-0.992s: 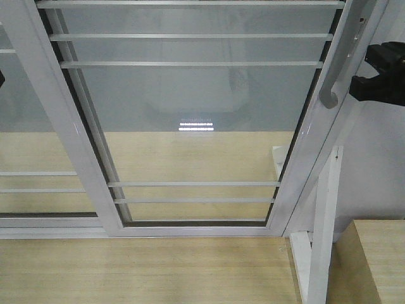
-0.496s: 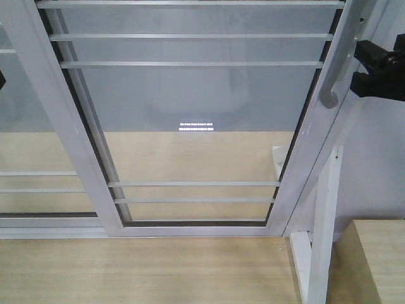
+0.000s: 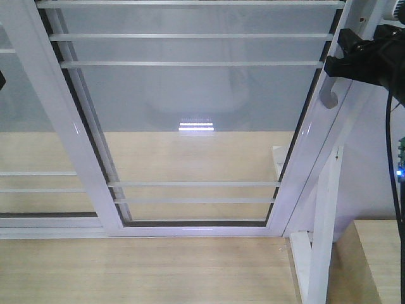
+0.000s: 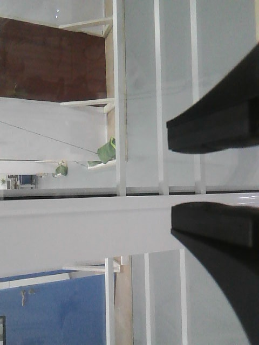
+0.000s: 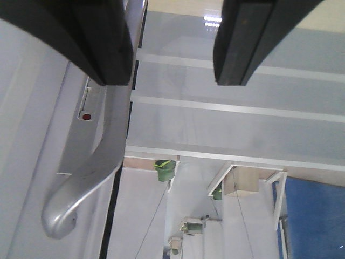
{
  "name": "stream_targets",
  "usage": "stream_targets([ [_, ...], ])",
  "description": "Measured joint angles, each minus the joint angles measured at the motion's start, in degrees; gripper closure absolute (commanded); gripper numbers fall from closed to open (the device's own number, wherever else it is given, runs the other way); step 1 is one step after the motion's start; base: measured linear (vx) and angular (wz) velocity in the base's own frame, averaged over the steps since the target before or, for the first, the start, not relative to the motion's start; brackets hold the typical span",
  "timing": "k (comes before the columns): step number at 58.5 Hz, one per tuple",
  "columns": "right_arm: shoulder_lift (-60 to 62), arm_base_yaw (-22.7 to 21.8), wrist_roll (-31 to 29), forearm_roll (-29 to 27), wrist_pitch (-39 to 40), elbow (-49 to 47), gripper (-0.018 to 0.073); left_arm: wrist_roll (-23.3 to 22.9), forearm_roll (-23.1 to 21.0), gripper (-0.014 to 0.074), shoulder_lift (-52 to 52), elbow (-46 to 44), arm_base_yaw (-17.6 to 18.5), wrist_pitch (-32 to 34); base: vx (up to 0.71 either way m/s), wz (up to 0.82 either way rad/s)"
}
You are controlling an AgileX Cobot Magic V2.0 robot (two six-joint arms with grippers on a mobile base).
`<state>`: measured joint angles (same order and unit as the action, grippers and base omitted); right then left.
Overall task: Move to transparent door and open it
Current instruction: 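Close the right gripper around the silver bar handle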
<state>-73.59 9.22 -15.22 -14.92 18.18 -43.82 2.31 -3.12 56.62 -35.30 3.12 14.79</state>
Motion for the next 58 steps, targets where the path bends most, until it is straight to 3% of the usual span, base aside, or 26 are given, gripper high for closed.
stream_targets([
  [13,-5.66,-0.92,-4.10,-6.96,7.48,0.00,0.0139,0.00,0.00,0.0216,0.00,0.00,0.00,0.00,0.00,0.00],
  [27,-9.32,-7.30,-3.29,-8.45,8.02,-0.82,0.0139,0.00,0.00,0.0216,0.00,0.00,0.00,0.00,0.00,0.00],
  [36,-12.54,-10.14,-0.76,-4.13,5.53,-4.52,0.0139,0.00,0.00,0.0216,0.00,0.00,0.00,0.00,0.00,0.00],
  [48,-18.23,-10.39,1.94,4.47,1.96,-11.53,0.0139,0.00,0.00,0.0216,0.00,0.00,0.00,0.00,0.00,0.00],
  [58,-21.80,-10.39,5.79,8.05,0.76,-14.86,0.0139,0.07,0.00,0.0216,0.00,0.00,0.00,-0.01,0.00,0.00],
])
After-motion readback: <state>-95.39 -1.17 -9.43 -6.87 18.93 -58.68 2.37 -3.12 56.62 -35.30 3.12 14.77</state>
